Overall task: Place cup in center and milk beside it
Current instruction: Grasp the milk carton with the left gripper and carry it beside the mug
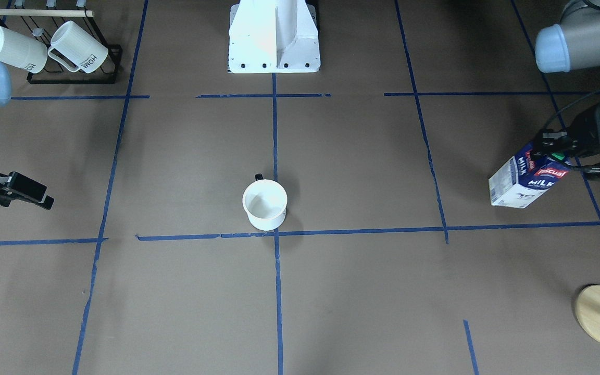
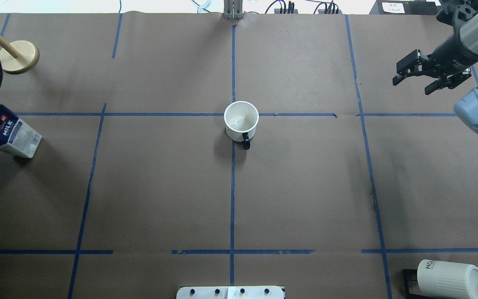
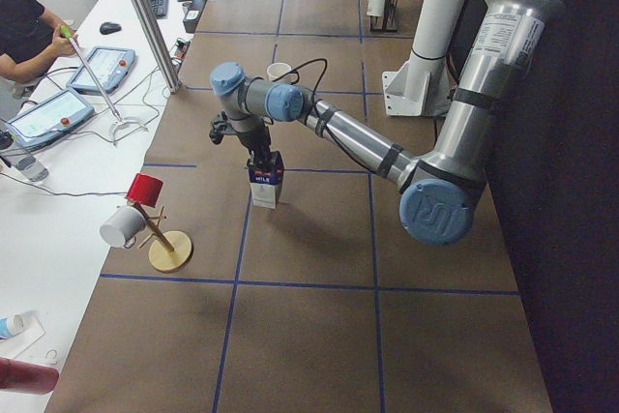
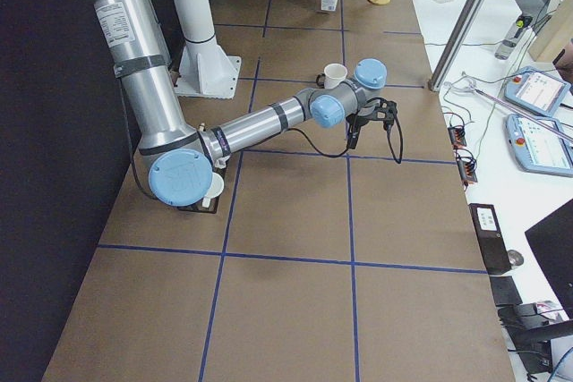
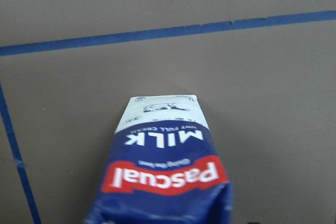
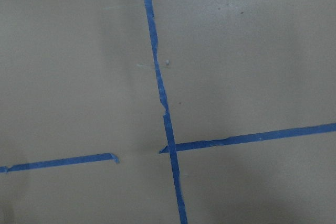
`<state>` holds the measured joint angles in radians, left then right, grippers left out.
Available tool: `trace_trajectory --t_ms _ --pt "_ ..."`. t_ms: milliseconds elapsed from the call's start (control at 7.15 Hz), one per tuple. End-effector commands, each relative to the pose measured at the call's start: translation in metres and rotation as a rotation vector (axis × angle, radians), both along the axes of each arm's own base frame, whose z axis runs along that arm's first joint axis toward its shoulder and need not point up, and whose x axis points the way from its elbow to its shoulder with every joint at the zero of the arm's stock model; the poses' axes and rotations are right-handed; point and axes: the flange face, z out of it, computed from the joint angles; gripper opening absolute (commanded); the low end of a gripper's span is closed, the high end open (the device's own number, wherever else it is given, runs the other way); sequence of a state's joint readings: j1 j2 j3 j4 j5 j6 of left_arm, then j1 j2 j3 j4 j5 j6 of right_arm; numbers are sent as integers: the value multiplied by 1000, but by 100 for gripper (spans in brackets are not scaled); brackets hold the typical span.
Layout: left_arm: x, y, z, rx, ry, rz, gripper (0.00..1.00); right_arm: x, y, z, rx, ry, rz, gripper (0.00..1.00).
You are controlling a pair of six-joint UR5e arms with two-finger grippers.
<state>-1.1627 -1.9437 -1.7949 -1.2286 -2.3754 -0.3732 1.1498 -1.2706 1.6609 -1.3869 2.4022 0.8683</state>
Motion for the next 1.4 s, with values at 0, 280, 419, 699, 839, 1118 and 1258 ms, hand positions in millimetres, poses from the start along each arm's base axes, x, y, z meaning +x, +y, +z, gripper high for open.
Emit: trace_trajectory --t_ms 0,280,419,699,839,1118,1258 --pt "144 16 -158 -19 65 37 0 1 0 1 1 1 1 100" --pt "267 14 -237 4 44 81 0 3 4 9 -5 8 1 100" --pt "305 9 -235 30 85 58 0 3 5 10 -5 8 1 100" --pt "335 -6 -237 35 103 48 0 3 7 12 -9 9 1 100" --pt "340 -8 -242 12 98 28 0 4 7 9 -5 7 2 100" --pt "340 -8 -252 -14 103 1 38 3 7 8 -3 4 2 100" --pt "338 -7 -254 -5 104 -4 99 3 7 7 -3 5 2 100"
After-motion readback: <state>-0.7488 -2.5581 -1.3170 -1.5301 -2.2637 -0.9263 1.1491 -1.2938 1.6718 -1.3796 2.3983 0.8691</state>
